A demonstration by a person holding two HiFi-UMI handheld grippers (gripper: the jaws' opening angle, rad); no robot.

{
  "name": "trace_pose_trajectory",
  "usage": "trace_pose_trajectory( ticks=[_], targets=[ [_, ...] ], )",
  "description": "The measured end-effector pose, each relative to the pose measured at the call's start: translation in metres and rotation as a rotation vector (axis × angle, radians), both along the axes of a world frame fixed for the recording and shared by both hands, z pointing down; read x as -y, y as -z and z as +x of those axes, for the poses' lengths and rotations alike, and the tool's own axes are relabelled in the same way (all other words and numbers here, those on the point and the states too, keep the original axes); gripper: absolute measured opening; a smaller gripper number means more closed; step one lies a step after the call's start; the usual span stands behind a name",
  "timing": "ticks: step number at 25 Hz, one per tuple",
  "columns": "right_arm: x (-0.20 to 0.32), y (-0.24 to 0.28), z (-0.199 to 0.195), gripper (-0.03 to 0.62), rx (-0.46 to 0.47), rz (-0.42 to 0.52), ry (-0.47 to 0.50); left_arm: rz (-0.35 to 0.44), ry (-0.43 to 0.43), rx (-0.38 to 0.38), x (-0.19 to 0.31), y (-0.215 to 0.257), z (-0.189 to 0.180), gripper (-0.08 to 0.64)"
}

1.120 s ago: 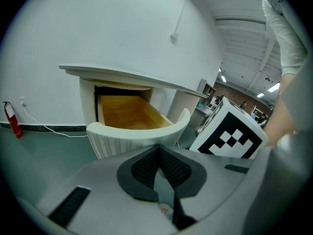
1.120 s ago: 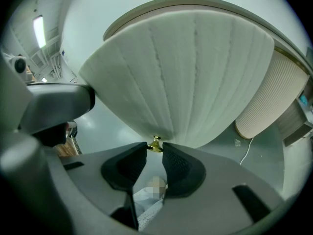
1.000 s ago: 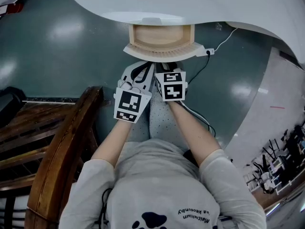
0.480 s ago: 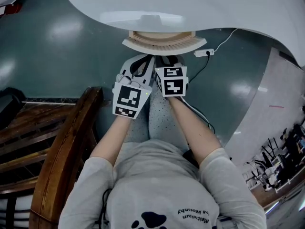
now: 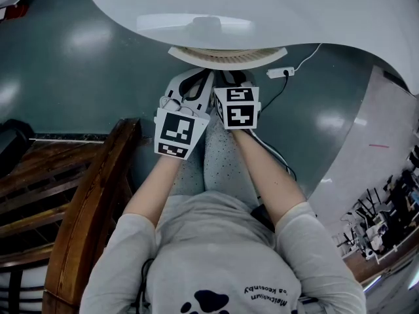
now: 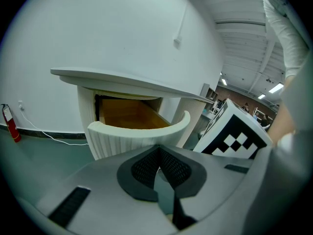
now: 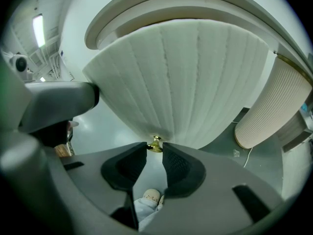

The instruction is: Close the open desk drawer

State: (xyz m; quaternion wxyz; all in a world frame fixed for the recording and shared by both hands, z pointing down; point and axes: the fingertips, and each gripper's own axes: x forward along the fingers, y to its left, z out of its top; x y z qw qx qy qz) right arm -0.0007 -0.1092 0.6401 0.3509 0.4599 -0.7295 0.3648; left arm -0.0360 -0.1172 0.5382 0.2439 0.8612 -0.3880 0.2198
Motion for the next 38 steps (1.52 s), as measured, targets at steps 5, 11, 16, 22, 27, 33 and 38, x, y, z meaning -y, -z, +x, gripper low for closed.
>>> trace_pose_trajectory(
  ticks=[5,11,16,22,27,33,38],
  targets=[
    [0.004,0.001,-0.002,0.11,-0.003,0.004,0.003,0.0,0.001,-0.001,0.003,0.0,-0.002,0.006],
    [0.017,0.001,0.001,0.11,-0.001,0.011,0.006,0.007,0.005,0.0,0.018,0.001,0.001,0.006],
    [0.031,0.001,0.001,0.11,-0.004,0.023,0.015,0.015,0.011,0.001,0.031,0.001,0.001,0.006],
    [0.045,0.005,0.0,0.11,-0.002,0.034,0.019,0.022,0.02,-0.003,0.045,0.004,0.0,0.006],
    [0.057,0.005,0.001,0.11,-0.003,0.049,0.021,0.035,0.023,0.001,0.057,0.004,0.002,0.006],
    [0.071,0.008,0.002,0.109,-0.009,0.067,0.028,0.07,0.031,0.003,0.072,0.006,0.002,0.006],
    [0.082,0.009,0.0,0.109,-0.01,0.087,0.029,0.095,0.036,0.005,0.082,0.006,-0.001,0.006]
  ],
)
